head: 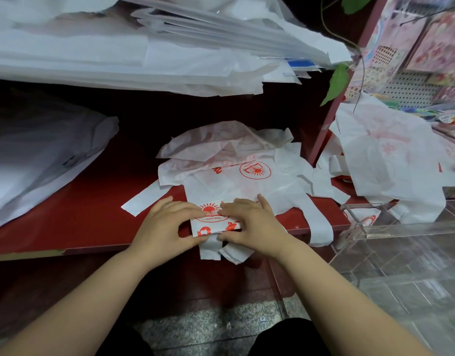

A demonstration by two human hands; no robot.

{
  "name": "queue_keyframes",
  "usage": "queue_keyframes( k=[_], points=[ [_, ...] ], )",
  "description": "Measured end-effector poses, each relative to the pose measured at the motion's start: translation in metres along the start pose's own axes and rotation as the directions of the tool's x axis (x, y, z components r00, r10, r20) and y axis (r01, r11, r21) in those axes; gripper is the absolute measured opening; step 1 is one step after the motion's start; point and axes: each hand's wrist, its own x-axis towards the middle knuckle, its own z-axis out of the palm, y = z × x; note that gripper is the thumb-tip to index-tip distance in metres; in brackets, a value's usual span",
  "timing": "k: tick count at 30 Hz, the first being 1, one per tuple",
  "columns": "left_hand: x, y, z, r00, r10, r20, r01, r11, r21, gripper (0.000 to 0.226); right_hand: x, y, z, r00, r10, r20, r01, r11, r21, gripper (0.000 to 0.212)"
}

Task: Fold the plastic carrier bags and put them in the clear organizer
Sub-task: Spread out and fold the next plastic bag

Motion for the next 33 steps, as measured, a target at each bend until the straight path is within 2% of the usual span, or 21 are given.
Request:
queue_keyframes(
  k=[3,4,6,8,11,14,15,17,19,21,23,26,30,33],
  points=[
    [0.002,0.003,-0.007,0.991,-0.125,0.047,0.131,0.980,-0.152,0.074,0.001,-0.001,-0.004,0.995,0.004,0.096,-0.009,0.999,0.045,0.061],
    [0.003,0.004,-0.008,0.988,-0.146,0.060,0.155,0.967,-0.203,0.069,0.001,-0.002,-0.007,0.993,0.005,0.121,-0.012,0.998,0.054,0.059],
    [0.006,0.004,-0.012,0.975,-0.208,0.075,0.221,0.931,-0.292,0.046,0.002,-0.003,-0.012,0.990,-0.006,0.142,-0.002,0.998,0.060,0.051],
    [0.008,0.006,-0.016,0.967,-0.244,0.080,0.256,0.902,-0.349,0.030,0.006,-0.004,-0.015,0.990,-0.023,0.142,0.026,0.999,-0.018,0.044],
    [0.013,0.007,-0.019,0.969,-0.244,0.046,0.241,0.878,-0.413,0.031,0.013,-0.011,-0.018,0.992,-0.062,0.106,0.074,0.990,-0.117,0.040],
    [0.022,0.008,-0.024,0.964,-0.265,-0.023,0.235,0.889,-0.393,0.024,0.016,-0.015,-0.021,0.997,-0.064,-0.032,0.061,0.994,-0.091,0.038],
    [0.025,0.009,-0.026,0.961,-0.269,-0.062,0.228,0.900,-0.372,0.023,0.015,-0.015,-0.023,0.993,-0.053,-0.101,0.049,0.998,-0.038,0.037],
    [0.030,0.014,-0.030,0.951,-0.286,-0.120,0.233,0.914,-0.331,0.019,0.009,-0.015,-0.027,0.977,0.002,-0.211,0.039,0.981,0.188,0.032],
    [0.036,0.027,-0.035,0.952,-0.279,-0.125,0.220,0.910,-0.353,0.021,-0.002,-0.017,-0.035,0.966,0.091,-0.243,0.046,0.860,0.509,0.025],
    [0.042,0.045,-0.038,0.966,-0.225,-0.124,0.158,0.900,-0.407,0.030,-0.012,-0.012,-0.042,0.964,0.155,-0.216,0.048,0.698,0.715,0.031],
    [0.051,0.064,-0.036,0.972,-0.202,-0.120,0.134,0.898,-0.420,0.032,-0.021,0.002,-0.046,0.965,0.192,-0.179,0.022,0.618,0.786,0.035],
    [0.066,0.094,-0.024,0.979,-0.194,-0.068,0.143,0.881,-0.451,0.028,-0.037,0.027,-0.051,0.944,0.284,-0.169,-0.011,0.536,0.844,0.025],
    [0.081,0.131,0.003,0.987,-0.097,0.125,0.144,0.879,-0.455,0.022,-0.063,0.064,-0.053,0.891,0.401,-0.213,-0.021,0.506,0.862,0.027],
    [0.097,0.157,0.026,0.984,-0.064,0.165,0.130,0.894,-0.430,0.025,-0.084,0.090,-0.060,0.866,0.446,-0.226,-0.044,0.517,0.855,0.020]
  ],
)
